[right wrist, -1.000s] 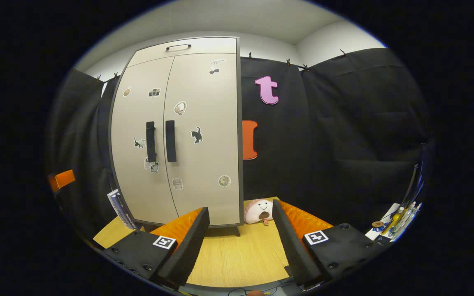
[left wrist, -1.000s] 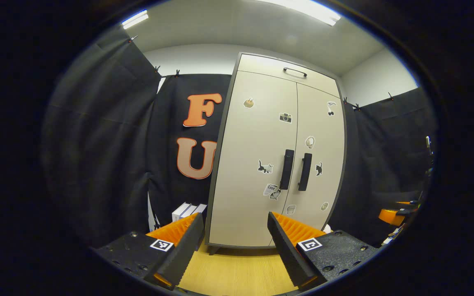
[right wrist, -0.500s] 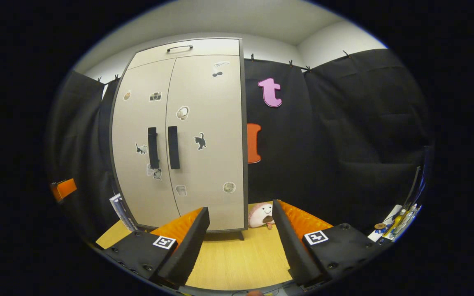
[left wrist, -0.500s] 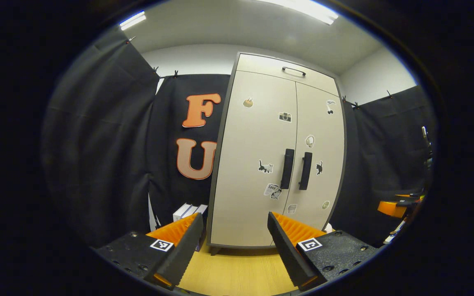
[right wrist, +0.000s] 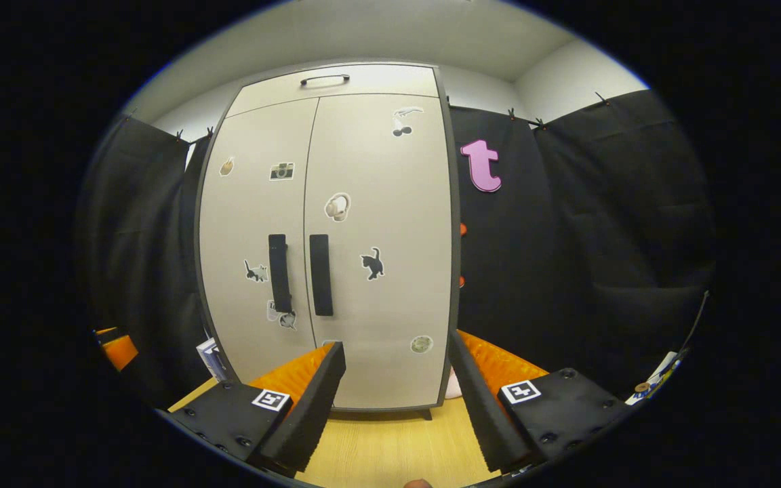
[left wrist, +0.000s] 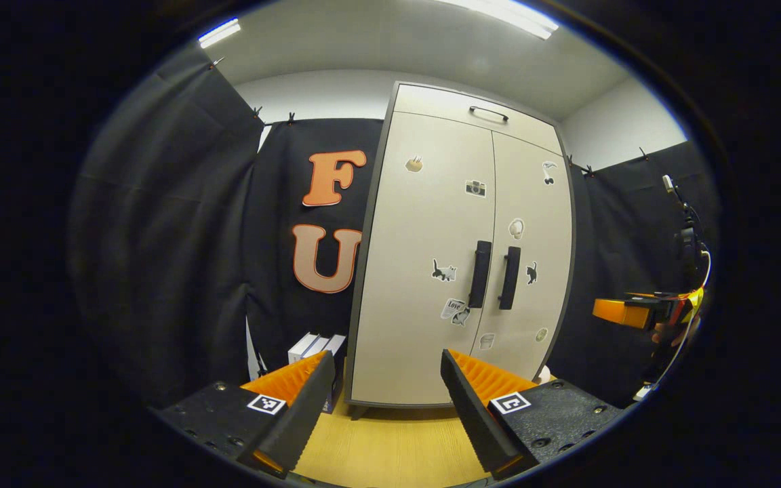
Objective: Open the right door of the double-door shoe cabinet with the right hand, and open the left door with the left hand.
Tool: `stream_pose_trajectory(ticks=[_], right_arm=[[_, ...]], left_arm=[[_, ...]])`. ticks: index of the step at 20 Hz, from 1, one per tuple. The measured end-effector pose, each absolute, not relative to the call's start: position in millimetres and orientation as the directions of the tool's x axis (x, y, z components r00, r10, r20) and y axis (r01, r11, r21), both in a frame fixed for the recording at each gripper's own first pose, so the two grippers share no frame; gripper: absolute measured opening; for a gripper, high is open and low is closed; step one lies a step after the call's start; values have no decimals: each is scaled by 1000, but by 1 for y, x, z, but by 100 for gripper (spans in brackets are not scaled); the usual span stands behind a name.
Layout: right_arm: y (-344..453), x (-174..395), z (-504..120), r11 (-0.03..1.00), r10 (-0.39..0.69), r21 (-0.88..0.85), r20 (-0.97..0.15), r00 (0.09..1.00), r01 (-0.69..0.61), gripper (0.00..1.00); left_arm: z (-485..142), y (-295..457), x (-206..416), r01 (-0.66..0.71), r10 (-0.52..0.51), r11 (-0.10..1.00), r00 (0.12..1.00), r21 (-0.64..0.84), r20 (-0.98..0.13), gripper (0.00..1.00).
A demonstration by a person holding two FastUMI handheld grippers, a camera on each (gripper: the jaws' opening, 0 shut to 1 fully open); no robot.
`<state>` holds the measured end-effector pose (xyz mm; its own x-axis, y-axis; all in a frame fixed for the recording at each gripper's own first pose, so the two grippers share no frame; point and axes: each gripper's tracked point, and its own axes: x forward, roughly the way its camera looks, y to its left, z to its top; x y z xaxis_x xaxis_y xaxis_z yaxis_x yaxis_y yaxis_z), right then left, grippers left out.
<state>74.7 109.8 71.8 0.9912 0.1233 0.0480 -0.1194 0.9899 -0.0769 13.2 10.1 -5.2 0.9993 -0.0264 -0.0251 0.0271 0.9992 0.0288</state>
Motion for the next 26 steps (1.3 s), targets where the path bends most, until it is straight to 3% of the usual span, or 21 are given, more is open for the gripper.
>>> stream_pose_trajectory(ticks=[5, 18, 21, 23, 26], right_arm=[[151, 108, 88, 981, 176, -94, 40, 984, -172, 98], [216, 212, 91, 977, 189, -102, 19, 982, -186, 97], [225, 232, 85, 977, 203, -66, -11, 979, -203, 82], [227, 243, 85, 980, 189, -66, -6, 982, -189, 87], [232, 251, 85, 980, 185, -73, -1, 983, -184, 63]], left_arm=[[-4, 24, 15, 3, -3, 1000, 1000, 29, -19, 95], [-17, 42, 22, -31, 34, 998, 998, 61, -46, 95], [-20, 46, 25, -43, 47, 997, 998, 65, -49, 95], [-22, 48, 26, -50, 53, 997, 997, 60, -52, 94], [-21, 56, 27, -65, 68, 996, 996, 58, -52, 95]])
